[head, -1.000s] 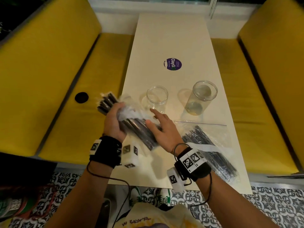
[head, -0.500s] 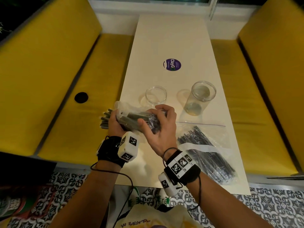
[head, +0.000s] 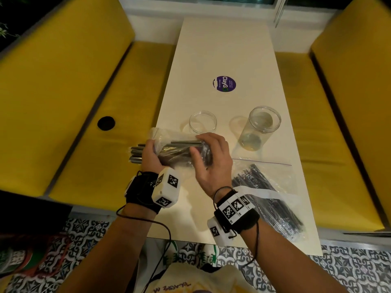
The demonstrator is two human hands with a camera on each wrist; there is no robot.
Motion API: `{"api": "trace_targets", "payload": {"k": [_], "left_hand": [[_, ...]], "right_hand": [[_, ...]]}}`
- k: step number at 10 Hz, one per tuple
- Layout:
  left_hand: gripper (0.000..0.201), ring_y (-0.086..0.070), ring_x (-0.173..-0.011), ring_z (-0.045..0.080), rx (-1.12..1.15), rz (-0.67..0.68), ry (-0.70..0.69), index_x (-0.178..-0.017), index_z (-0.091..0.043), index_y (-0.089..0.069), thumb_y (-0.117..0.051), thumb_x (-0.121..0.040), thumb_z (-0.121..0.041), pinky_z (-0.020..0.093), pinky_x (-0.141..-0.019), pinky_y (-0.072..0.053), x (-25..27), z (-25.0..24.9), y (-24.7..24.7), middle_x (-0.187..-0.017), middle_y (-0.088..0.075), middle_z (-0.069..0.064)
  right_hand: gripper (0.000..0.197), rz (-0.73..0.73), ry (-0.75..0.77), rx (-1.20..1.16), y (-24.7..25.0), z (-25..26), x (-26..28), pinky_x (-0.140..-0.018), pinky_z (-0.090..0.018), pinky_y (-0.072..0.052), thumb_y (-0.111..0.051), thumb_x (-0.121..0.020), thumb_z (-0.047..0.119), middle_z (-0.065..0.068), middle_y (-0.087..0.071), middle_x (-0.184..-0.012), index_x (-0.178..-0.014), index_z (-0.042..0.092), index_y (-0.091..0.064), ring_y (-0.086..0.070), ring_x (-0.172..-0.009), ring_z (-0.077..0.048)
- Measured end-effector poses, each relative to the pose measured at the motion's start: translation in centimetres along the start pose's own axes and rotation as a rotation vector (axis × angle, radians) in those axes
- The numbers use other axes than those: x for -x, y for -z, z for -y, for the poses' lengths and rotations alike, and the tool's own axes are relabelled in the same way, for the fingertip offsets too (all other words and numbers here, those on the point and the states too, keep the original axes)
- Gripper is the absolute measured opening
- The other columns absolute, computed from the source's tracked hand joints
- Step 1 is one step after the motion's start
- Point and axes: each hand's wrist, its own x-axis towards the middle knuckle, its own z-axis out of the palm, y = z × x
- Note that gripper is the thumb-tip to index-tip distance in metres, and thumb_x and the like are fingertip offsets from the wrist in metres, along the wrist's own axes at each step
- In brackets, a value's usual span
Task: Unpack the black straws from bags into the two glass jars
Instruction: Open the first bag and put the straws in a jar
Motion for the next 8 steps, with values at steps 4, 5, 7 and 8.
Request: {"api": "trace_targets", "payload": {"k": [4,5,7,8], "left_hand": [[0.025,-0.069,-0.09,0.027,0.093,0.051,0.137,-0.106,-0.008,-0.066,-0.051,-0.106,-0.028,0.042,-0.078,-0.057,-0.4,2.0,-1.2,-0.097,-0.073,0.014],[0.041,-0.071,-0.103,0.035,0.146,0.015,0.24,-0.129,-0.003,-0.068,-0.058,-0.102,-0.032,0.047,-0.082,-0.058,0.5,2.0,-2.0,-0.114,-0.076,0.022],[0.033,-0.072,-0.066,-0.005,0.26,0.27,0.232,-0.139,0.003,-0.057,-0.051,-0.107,-0.003,0.014,-0.055,-0.054,1.6,1.4,-4.2,-0.134,-0.059,0.009],[0.018,-0.076,-0.078,0.025,0.113,0.229,0.196,-0.105,-0.011,-0.072,-0.058,-0.103,-0.021,0.033,-0.054,-0.062,2.2,0.6,-5.5,-0.094,-0.08,0.014]], "right_hand": [[0.021,-0.181,0.004,-0.191,0.3,1.5,-3.4,-0.099,-0.034,-0.053,-0.086,-0.078,0.0,-0.016,-0.058,-0.125,-0.097,0.006,-0.08,-0.065,-0.111,-0.031],[0.021,-0.181,0.001,-0.206,0.2,2.2,-4.4,-0.088,-0.03,-0.056,-0.08,-0.075,-0.006,-0.013,-0.064,-0.111,-0.092,0.005,-0.08,-0.066,-0.101,-0.018],[0.019,-0.308,-0.115,-0.26,1.1,1.8,-7.3,-0.075,-0.03,-0.055,-0.074,-0.074,-0.003,-0.013,-0.065,-0.09,-0.081,0.015,-0.071,-0.064,-0.083,-0.014],[0.023,-0.321,-0.108,-0.278,1.9,1.7,-8.7,-0.078,-0.039,-0.056,-0.075,-0.077,-0.006,-0.015,-0.066,-0.091,-0.082,0.016,-0.069,-0.066,-0.085,-0.02]]}}
